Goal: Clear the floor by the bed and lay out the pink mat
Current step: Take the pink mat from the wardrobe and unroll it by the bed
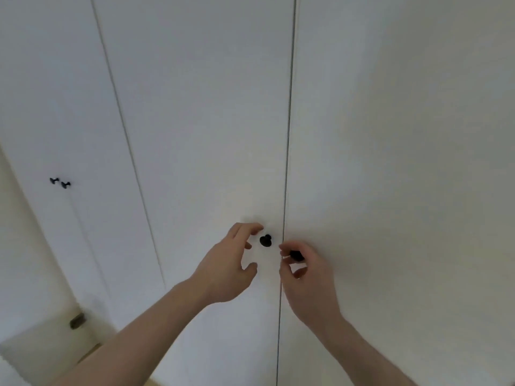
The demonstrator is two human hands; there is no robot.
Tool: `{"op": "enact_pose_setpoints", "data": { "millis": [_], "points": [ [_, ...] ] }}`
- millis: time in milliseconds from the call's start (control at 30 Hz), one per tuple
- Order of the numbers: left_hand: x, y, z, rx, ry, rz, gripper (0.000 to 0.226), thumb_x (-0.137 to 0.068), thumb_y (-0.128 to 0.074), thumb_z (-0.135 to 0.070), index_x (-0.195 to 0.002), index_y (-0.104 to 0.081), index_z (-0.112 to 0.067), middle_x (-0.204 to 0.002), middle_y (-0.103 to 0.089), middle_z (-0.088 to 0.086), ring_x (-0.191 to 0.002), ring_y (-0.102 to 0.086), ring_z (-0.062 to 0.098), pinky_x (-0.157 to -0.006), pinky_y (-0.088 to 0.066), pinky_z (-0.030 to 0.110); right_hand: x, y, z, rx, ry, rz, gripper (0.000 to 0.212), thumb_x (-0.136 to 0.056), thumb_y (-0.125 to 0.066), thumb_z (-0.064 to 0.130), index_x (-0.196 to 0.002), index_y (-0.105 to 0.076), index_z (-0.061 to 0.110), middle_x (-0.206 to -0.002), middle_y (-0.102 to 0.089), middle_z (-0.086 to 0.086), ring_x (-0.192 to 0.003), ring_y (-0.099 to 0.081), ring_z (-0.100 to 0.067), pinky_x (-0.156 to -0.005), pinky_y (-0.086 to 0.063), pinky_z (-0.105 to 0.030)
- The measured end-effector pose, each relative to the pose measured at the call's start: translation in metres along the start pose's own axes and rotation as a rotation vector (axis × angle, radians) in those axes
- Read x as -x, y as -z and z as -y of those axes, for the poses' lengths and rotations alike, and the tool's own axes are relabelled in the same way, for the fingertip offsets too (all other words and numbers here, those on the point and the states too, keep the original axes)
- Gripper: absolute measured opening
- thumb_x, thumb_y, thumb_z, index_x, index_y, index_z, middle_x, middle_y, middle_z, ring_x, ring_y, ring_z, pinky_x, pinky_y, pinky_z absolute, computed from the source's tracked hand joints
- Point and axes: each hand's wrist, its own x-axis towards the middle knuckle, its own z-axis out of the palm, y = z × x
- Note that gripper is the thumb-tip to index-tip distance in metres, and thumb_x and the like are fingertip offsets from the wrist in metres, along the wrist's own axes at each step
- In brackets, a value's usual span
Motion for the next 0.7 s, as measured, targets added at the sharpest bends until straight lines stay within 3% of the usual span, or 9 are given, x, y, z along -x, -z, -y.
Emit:
{"op": "enact_pose_setpoints", "data": {
  "millis": [267,400,567,700],
  "points": [
    [-0.016,0.001,0.024,-0.023,-0.256,0.124,0.062,-0.084,-0.061,-0.018,-0.138,-0.036,-0.039,-0.134,-0.037,-0.024,-0.106,-0.058,0.006,-0.083,-0.054,0.031,0.025,-0.032,0.036,0.067,-0.152,-0.266,0.027,-0.085,-0.066,0.001,-0.093,-0.068,0.027,-0.092,-0.070,0.013,-0.091,-0.066,-0.009,-0.065,-0.051,-0.015],
    [-0.014,0.005,0.033,0.023,-0.255,0.134,0.071,-0.080,-0.057,-0.009,-0.140,-0.036,-0.041,-0.134,-0.039,-0.022,-0.110,-0.054,0.010,-0.081,-0.049,0.027,0.040,-0.037,0.051,0.095,-0.174,-0.294,0.025,-0.082,-0.067,-0.001,-0.089,-0.065,0.023,-0.091,-0.068,0.015,-0.085,-0.064,-0.009,-0.066,-0.051,-0.015],
    [-0.006,0.012,0.032,0.006,-0.234,0.168,0.076,-0.076,-0.054,-0.007,-0.139,-0.032,-0.044,-0.130,-0.040,-0.012,-0.103,-0.054,0.019,-0.075,-0.051,0.035,0.067,-0.039,0.072,0.086,-0.219,-0.323,0.021,-0.081,-0.068,-0.003,-0.085,-0.063,0.018,-0.083,-0.066,0.011,-0.077,-0.061,-0.009,-0.065,-0.049,-0.016],
    [-0.001,0.015,0.027,-0.062,-0.207,0.178,0.076,-0.079,-0.057,-0.009,-0.142,-0.030,-0.040,-0.130,-0.040,-0.003,-0.101,-0.053,0.023,-0.068,-0.043,0.032,0.095,-0.035,0.089,0.074,-0.224,-0.335,0.018,-0.082,-0.067,-0.001,-0.080,-0.062,0.016,-0.083,-0.067,0.002,-0.080,-0.062,-0.017,-0.068,-0.051,-0.026]
  ]
}}
